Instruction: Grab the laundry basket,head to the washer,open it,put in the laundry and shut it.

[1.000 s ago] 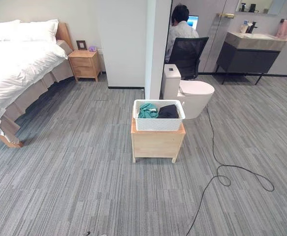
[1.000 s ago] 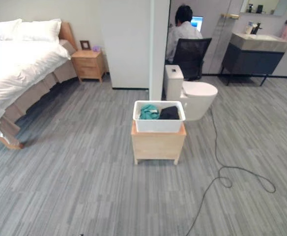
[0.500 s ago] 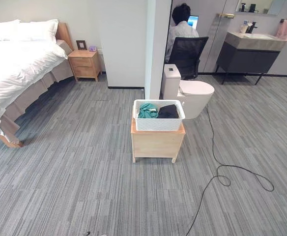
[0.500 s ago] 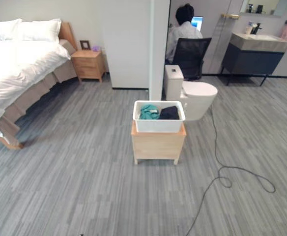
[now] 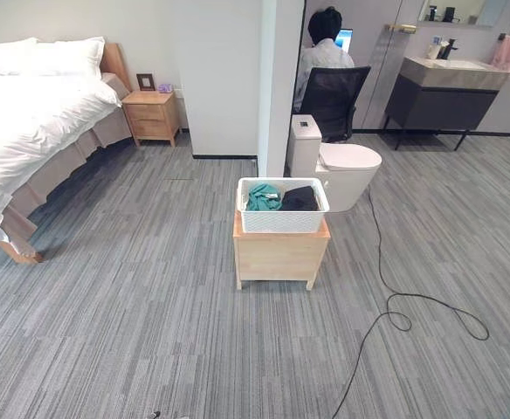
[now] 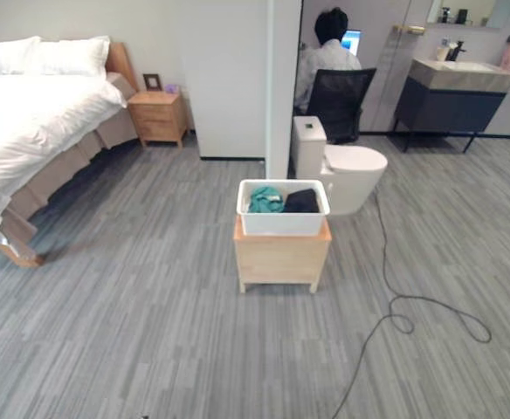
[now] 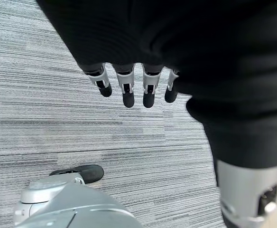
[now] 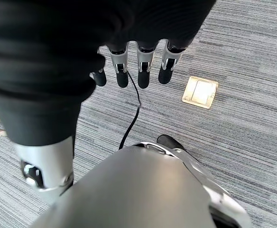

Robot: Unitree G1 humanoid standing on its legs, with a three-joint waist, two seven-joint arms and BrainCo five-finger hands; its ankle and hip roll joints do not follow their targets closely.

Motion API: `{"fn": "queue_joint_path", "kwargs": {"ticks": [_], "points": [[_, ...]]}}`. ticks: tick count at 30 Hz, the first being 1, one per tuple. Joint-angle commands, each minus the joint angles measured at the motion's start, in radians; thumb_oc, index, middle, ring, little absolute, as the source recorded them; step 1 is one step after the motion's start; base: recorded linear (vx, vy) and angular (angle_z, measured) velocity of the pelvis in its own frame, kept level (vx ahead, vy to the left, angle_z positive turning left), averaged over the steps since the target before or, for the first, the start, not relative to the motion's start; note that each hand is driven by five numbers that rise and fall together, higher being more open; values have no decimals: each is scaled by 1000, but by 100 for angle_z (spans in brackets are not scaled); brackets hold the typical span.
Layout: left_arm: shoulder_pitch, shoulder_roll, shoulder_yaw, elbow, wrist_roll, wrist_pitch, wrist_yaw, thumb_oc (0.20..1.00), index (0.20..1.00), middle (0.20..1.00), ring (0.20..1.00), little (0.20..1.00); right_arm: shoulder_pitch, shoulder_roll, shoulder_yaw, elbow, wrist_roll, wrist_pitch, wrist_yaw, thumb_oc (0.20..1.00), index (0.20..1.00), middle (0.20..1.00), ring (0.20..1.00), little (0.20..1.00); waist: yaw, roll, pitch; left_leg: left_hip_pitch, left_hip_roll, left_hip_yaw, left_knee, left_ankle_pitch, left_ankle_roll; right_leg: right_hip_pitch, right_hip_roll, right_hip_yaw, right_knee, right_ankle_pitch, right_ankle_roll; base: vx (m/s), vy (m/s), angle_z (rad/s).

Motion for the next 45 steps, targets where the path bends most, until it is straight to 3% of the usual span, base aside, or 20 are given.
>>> {"fn": "queue_joint_path", "kwargs": {"ticks": [1,9,12,15,18,19,21,23,24,27,28,30,31,32,34,36,39,42,43,45], "points": [[-44,33,-9,26,4,-42,14,1000,1000,1000,1000,1000,4,6,9,63,-1,-13,8,1000,1000,1000,1000,1000,8,-37,-10,-17,103,-48,-83,68,-105,10,-143,50,-187,205,133,0,0,0],[-73,41,-25,1,-31,-43,13,1000,1000,1000,1000,1000,-11,-10,-22,61,53,-23,4,1000,1000,1000,1000,1000,-1,-29,25,-29,140,-69,-83,103,-118,16,-91,83,-187,169,96,29,-64,5],[-81,44,-37,-20,-47,-42,5,1000,1000,1000,1000,1000,-20,-27,-14,33,65,-32,5,1000,1000,1000,1000,1000,3,-37,84,-129,153,-95,121,76,-138,27,-68,93,-158,144,54,-13,-147,23],[-93,34,-38,-52,-98,-46,10,1000,1000,1000,1000,1000,-38,-64,-17,-45,112,-48,-13,1000,1000,1000,1000,1000,19,-41,163,-316,110,-170,417,196,-154,38,-50,64,-151,129,26,-9,-144,35],[-100,26,-50,-74,-118,-57,15,1000,1000,1000,1000,1000,-70,-90,-20,-70,137,-54,-27,1000,1000,1000,1000,1000,19,-39,179,-353,133,-118,341,191,-143,39,-48,48,-169,123,37,95,23,11],[-106,22,-57,-93,-131,-67,20,1000,1000,1000,1000,1000,-100,-109,-19,-85,151,-64,-40,1000,1000,1000,1000,1000,26,-33,187,-367,158,-83,213,178,-135,28,-52,47,-177,114,51,159,145,16],[-120,15,-61,-92,-143,-75,31,1000,1000,1000,1000,1000,-137,-112,-13,-97,165,-74,-55,1000,1000,1000,1000,1000,46,-24,193,-394,189,-42,75,218,-137,31,-53,48,-178,89,70,209,148,7],[-123,13,-57,-89,-149,-76,38,1000,1000,1000,1000,1000,-149,-110,-10,-98,166,-78,-59,1000,1000,1000,1000,1000,60,-25,190,-413,197,-18,46,229,-139,43,-58,50,-173,71,81,399,195,6],[-94,10,-34,-78,-152,-76,37,1000,1000,1000,1000,1000,-149,-90,-4,-100,153,-75,-50,1000,1000,1000,1000,1000,99,-23,163,-406,198,-6,80,238,-128,82,-83,61,-113,32,102,563,281,0],[-87,19,-31,-75,-149,-76,33,1000,1000,1000,1000,1000,-143,-79,-5,-94,151,-76,-45,1000,1000,1000,1000,1000,116,-37,161,-420,172,-18,125,221,-115,92,-110,65,-65,26,104,426,203,-43],[-84,33,-23,-62,-141,-69,26,1000,1000,1000,1000,1000,-135,-64,-24,-73,157,-75,-38,1000,1000,1000,1000,1000,126,-58,155,-406,127,8,169,175,-77,87,-147,56,51,48,117,479,274,-43],[-83,45,-28,-60,-119,-61,19,1000,1000,1000,1000,1000,-135,-60,-51,-46,178,-70,-38,1000,1000,1000,1000,1000,117,-61,155,-371,80,20,169,134,-27,5,-180,88,257,176,121,422,305,4],[-83,45,-28,-60,-119,-61,19,1000,1000,1000,1000,1000,-135,-61,-51,-46,178,-71,-38,1000,1000,1000,1000,1000,118,-60,153,-373,82,20,168,136,-27,1,-178,89,256,178,121,358,319,15],[-83,59,-36,-69,-99,-61,13,1000,1000,1000,1000,1000,-135,-58,-70,-36,206,-70,-29,1000,1000,1000,1000,1000,96,-39,159,-325,38,5,145,102,18,-85,-171,144,399,269,119,363,283,9],[-97,74,-42,-78,-107,-63,16,1000,1000,1000,1000,1000,-133,-64,-103,-39,252,-78,-31,1000,1000,1000,1000,1000,67,-14,181,-264,28,-14,105,90,35,-193,-172,125,468,272,111,446,248,23],[-101,82,-40,-89,-115,-67,18,1000,1000,1000,1000,1000,-117,-74,-129,-43,272,-80,-39,1000,1000,1000,1000,1000,41,-8,194,-215,27,-17,83,68,24,-240,-202,41,357,246,102,384,33,22],[-121,87,-39,-96,-126,-71,22,1000,1000,1000,1000,1000,-116,-104,-167,-50,287,-80,-59,1000,1000,1000,1000,1000,2,-16,224,-158,22,-30,82,19,-11,-274,-254,-30,131,257,126,387,-133,48],[-122,84,-32,-96,-119,-77,23,1000,1000,1000,1000,1000,-107,-120,-208,-71,323,-84,-63,1000,1000,1000,1000,1000,-25,-25,239,-109,17,-45,100,-36,-33,-275,-260,-6,-38,299,153,412,-164,46],[-122,85,-20,-92,-106,-82,21,1000,1000,1000,1000,1000,-97,-132,-235,-98,335,-91,-61,1000,1000,1000,1000,1000,-47,-33,241,-59,25,-53,105,-81,-48,-312,-261,43,-143,341,179,485,-185,34],[-116,86,-10,-103,-105,-87,21,1000,1000,1000,1000,1000,-75,-150,-249,-137,339,-95,-63,1000,1000,1000,1000,1000,-58,-49,235,-22,15,-51,114,-117,-56,-315,-256,36,-168,360,189,520,-209,21]]}}
